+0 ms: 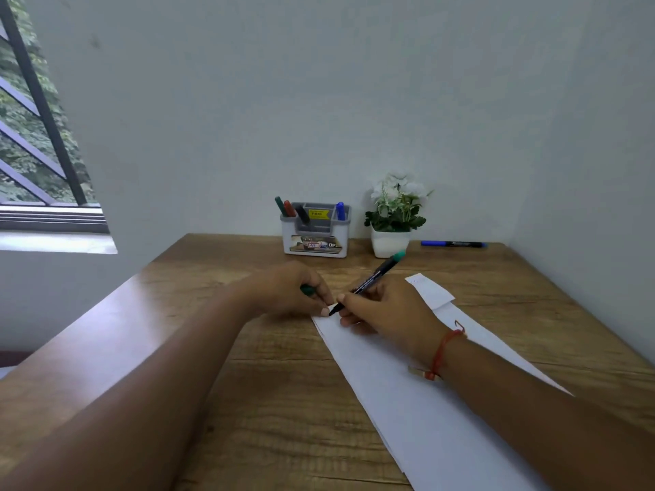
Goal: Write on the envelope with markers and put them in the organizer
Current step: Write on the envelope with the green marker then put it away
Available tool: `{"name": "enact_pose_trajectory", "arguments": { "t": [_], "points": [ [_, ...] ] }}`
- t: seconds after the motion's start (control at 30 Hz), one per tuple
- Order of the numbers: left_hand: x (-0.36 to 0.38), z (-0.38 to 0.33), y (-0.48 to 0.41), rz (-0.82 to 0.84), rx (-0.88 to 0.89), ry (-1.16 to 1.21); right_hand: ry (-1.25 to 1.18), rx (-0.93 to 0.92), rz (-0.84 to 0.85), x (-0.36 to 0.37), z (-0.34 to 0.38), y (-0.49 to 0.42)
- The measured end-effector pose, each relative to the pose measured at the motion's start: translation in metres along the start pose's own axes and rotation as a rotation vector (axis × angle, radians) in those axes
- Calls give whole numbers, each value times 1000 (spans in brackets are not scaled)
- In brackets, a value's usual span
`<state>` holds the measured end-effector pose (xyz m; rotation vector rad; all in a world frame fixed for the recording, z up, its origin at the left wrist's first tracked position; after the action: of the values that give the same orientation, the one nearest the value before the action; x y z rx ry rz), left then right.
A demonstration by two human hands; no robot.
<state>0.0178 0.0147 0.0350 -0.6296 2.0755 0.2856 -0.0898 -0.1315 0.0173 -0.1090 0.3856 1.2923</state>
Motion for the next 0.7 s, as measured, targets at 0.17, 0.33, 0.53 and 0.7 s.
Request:
{"name": "enact_pose_trajectory", "arguments": {
  "t": [0.17,0.33,0.53,0.7],
  "points": [
    [2,2,-1,24,-16,71,76,-6,0,4,-4,-1],
    [2,7,-2,36,-21,109,136,-9,-4,6,-6,-4],
    [1,6,-2,63,-34,105,202,-23,-40,6,-7,-6],
    [2,6,-2,41,-31,140,197,-15,-45,4,-5,-7]
  ]
}}
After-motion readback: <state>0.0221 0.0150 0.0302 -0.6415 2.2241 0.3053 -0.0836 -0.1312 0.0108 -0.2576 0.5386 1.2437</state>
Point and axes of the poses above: each hand's wrist, its own y-axis away from the middle knuckle, its own x-axis out of the palm, z = x × y, the point moved 3 cm from there along -y, towards the middle knuckle, and after that the axes turned 11 degrees about x, right-handed, at the moved point
